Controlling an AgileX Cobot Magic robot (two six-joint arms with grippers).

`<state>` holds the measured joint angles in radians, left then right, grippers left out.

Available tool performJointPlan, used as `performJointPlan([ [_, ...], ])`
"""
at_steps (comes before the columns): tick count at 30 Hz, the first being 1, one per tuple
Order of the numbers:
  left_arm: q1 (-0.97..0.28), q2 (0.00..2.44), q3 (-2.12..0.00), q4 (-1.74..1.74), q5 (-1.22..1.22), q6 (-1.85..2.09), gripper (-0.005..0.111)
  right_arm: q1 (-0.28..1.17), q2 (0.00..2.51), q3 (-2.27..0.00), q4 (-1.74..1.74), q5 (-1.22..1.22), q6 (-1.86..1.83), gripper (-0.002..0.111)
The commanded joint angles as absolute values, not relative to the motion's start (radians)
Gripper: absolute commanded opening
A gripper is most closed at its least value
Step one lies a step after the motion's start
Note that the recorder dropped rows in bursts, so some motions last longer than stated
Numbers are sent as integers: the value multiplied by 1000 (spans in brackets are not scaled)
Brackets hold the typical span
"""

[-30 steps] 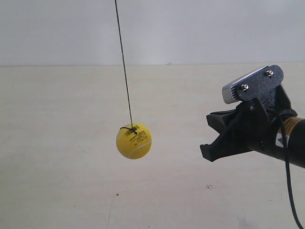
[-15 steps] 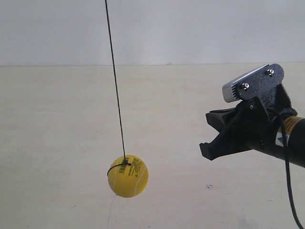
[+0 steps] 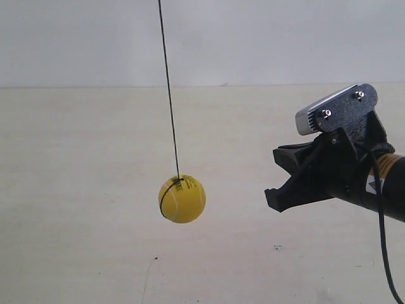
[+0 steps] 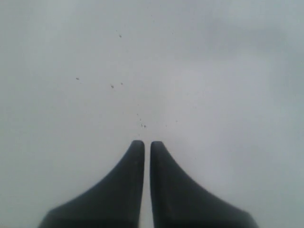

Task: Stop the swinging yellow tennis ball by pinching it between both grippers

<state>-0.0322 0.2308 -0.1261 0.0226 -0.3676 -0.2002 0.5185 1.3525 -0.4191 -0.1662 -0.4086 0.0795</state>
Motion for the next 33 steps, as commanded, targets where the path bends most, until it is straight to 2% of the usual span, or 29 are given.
performJointPlan([
  [1, 25, 154, -122, 23, -369, -209, 5, 519, 1344, -421, -164, -421, 72, 0],
  [17, 48, 0, -122, 23, -367, -209, 5, 519, 1344, -421, -164, -421, 76, 0],
  [33, 48, 0, -122, 23, -370, -209, 5, 519, 1344, -421, -164, -423, 76, 0],
])
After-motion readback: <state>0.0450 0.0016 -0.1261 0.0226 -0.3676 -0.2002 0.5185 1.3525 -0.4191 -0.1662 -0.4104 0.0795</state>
